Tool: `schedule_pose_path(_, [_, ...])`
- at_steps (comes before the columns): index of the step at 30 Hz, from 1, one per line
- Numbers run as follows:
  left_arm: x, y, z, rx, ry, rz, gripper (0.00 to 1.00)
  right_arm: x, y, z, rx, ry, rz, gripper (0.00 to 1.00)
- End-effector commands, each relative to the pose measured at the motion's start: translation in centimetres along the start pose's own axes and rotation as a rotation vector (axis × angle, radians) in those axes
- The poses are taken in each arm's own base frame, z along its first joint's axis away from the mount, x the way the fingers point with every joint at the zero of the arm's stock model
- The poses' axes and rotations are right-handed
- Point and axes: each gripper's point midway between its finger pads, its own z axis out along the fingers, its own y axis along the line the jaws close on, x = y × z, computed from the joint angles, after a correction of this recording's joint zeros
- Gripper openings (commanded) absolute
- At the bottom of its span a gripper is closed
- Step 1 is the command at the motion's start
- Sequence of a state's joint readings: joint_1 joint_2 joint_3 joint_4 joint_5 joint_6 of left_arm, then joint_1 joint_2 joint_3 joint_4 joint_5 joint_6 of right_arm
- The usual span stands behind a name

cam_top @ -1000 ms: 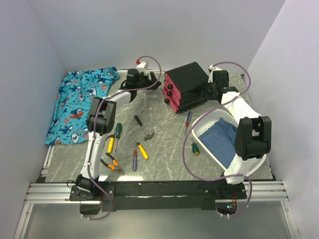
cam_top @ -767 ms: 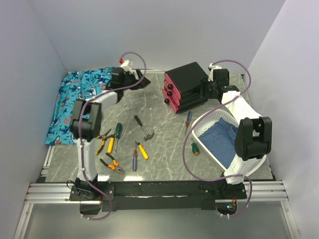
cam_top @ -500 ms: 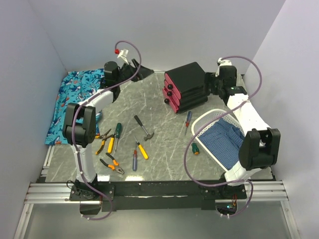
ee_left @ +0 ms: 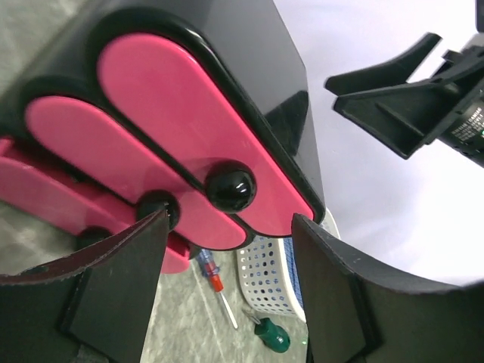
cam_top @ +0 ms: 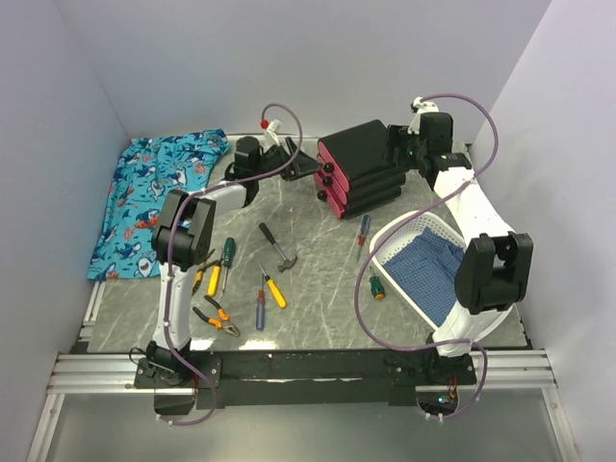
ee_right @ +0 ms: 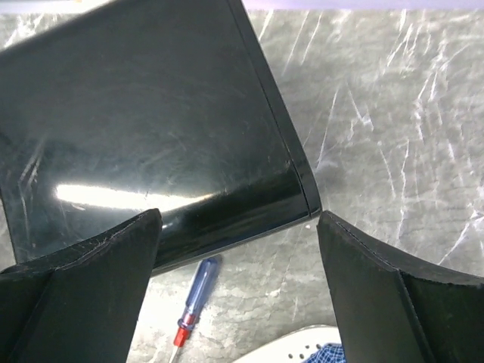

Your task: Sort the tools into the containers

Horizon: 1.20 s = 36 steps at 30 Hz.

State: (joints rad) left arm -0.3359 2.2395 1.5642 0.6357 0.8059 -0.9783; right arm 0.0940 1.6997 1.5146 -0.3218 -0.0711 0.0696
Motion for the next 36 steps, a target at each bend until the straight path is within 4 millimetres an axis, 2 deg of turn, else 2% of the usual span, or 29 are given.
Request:
schedule_pose_path(1, [-0.5, -4.3, 1.8, 0.126, -0.001, 0.088, 0.71, -0.6, 0.9, -0.2, -0.027, -0.017, 0.000, 0.91])
schedule_pose_path(7, [0.0, -3.8, 3.2, 0.122, 0.003, 0.079, 0.70, 1.2, 0.7, 0.2, -0.023, 0.022, -0.009, 0.91])
schedule_pose_path(11, [-0.6, -3.5, 3.7, 0.111, -0.004, 0.085, 0.68, 1.8, 0.6, 0.5, -0.017, 0.039, 0.000, 0.91])
schedule_pose_path(15, [-1.1, -3.3, 4.0, 0.111, -0.008, 0.098, 0.62, 2.2, 0.9, 0.7, -0.022, 0.047, -0.004, 0.91])
schedule_pose_path(21, [-0.2, -2.5, 4.0, 0.107, 0.010, 0.083, 0.51, 3.0, 1.5, 1.3, -0.032, 0.062, -0.021, 0.91])
schedule_pose_path(27, [0.2, -2.2, 4.1, 0.105, 0.019, 0.083, 0.55, 3.7, 1.7, 2.4, -0.033, 0.084, -0.023, 0.91])
schedule_pose_path(36, [1.2, -2.0, 4.0, 0.100, 0.039, 0.079, 0.54, 3.8, 2.0, 2.7, -0.038, 0.085, -0.024, 0.91])
